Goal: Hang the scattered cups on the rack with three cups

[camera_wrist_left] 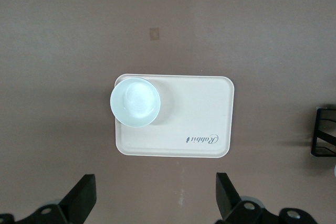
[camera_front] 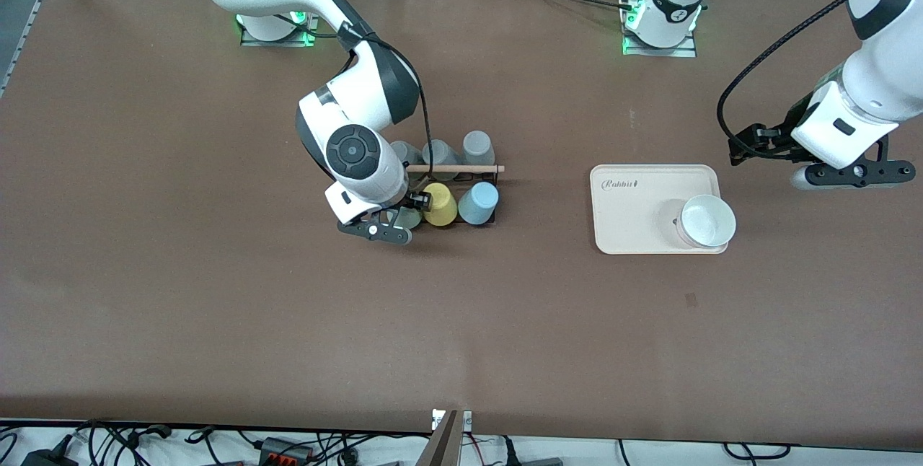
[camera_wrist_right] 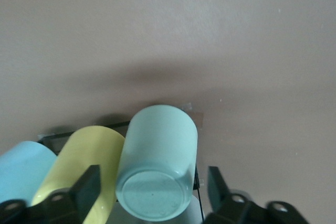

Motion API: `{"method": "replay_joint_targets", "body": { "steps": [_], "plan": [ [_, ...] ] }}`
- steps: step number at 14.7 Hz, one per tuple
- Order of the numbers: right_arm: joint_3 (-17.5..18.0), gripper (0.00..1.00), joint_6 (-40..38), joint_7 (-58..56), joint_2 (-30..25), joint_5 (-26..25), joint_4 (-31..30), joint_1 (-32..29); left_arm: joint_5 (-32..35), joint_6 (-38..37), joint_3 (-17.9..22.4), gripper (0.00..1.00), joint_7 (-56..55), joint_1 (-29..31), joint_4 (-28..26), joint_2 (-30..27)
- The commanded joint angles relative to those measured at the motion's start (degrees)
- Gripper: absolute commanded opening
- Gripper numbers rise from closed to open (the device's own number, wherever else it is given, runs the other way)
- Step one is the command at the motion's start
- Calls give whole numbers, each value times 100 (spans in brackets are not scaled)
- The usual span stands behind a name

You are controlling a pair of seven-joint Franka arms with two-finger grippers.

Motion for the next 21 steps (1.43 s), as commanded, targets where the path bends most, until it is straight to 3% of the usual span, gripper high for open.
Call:
{"method": "replay_joint_targets", "body": {
  "steps": [1, 6, 9, 12, 16, 21],
  "plan": [
    [-68, 100, -297, -528, -119, -8, 428, -66, -69, -124, -66, 100, 92, 2, 76, -45],
    [-95, 100, -1439, -1810, -549, -8, 1122, -1206, -51, -344, -102, 100, 65, 46, 164, -54],
    [-86, 100, -1826, -2530, -945, -8, 1088, -2120, -51, -327, -119, 100, 65, 37, 182, -63],
    [-103, 100, -2266, -3209, -1244, -323, 1044, -2649, -42, -318, -102, 100, 65, 46, 226, -54],
    [-103, 100, -2031, -3657, -2358, -359, -174, -3045, 27, -309, -101, 100, 74, 55, 331, -27],
    [-103, 100, -1003, -3843, -3493, -350, -1906, -3160, 80, -336, -93, 100, 91, 46, 358, -19]
  ]
}}
